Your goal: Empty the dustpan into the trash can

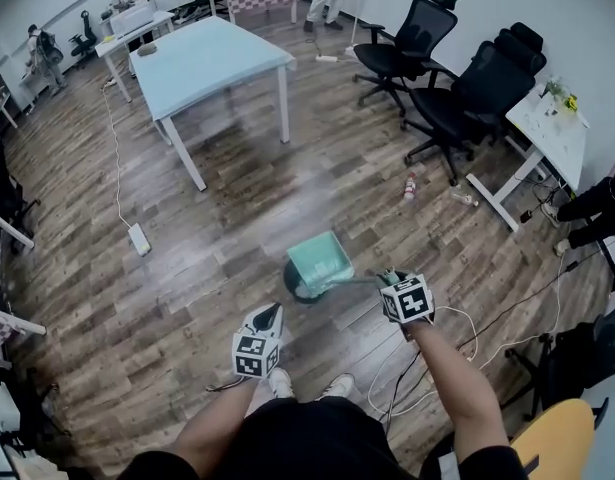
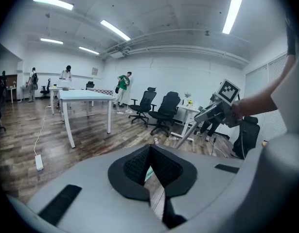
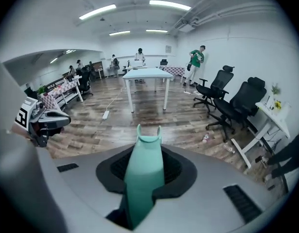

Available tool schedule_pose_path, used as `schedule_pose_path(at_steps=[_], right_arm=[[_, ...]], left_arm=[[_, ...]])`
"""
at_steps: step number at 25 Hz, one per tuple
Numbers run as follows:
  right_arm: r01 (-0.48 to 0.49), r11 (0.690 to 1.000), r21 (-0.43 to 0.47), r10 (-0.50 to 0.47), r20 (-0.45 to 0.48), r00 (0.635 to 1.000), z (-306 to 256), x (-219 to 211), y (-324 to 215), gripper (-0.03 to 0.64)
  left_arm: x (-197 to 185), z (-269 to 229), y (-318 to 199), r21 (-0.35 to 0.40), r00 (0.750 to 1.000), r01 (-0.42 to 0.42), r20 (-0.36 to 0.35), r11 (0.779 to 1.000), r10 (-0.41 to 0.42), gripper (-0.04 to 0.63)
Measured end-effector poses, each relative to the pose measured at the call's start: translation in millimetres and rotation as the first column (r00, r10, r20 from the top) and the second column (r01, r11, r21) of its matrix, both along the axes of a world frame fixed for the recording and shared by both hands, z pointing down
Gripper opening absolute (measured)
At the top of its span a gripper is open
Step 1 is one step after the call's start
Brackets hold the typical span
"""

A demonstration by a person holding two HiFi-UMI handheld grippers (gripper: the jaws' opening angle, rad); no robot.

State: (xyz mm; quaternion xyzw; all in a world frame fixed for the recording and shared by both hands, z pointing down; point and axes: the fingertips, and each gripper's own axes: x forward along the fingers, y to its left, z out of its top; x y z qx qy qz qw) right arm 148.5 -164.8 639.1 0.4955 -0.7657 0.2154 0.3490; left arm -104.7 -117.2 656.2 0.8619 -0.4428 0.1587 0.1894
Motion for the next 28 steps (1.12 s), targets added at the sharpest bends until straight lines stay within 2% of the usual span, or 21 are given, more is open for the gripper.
schedule_pose_path(at_steps=[6,11,16,21,28], right_arm=[[-0.147,0.987,0.059,0.144,0.053,0.988,-11.0,30.8,15.2,0.098],[-0.263,0.958,0.111,0.255,0.088,0.963,-18.8,64.3,29.1,0.098],[-0.363,0.923,0.124,0.353,0.098,0.931,-12.6,96.2,42.6,0.098],[-0.427,0.898,0.107,0.422,0.063,0.904,9.7,115.8,52.7,0.098],[-0.529,0.848,-0.003,0.529,0.051,0.847,65.7,137.1,72.3,0.098]], left_arm=[[16.4,-6.3,-4.9,0.013,0.999,-0.04,0.002,0.999,0.04,0.012],[39.8,-11.4,-5.9,0.024,0.997,-0.082,0.001,0.996,0.082,0.012],[63.2,-18.3,-8.4,0.039,0.993,-0.116,-0.006,0.993,0.116,0.012],[80.8,-22.1,-15.4,0.051,0.99,-0.138,-0.014,0.989,0.139,0.012],[101.2,-13.3,-10.1,0.023,0.987,-0.162,-0.004,0.987,0.162,0.012]])
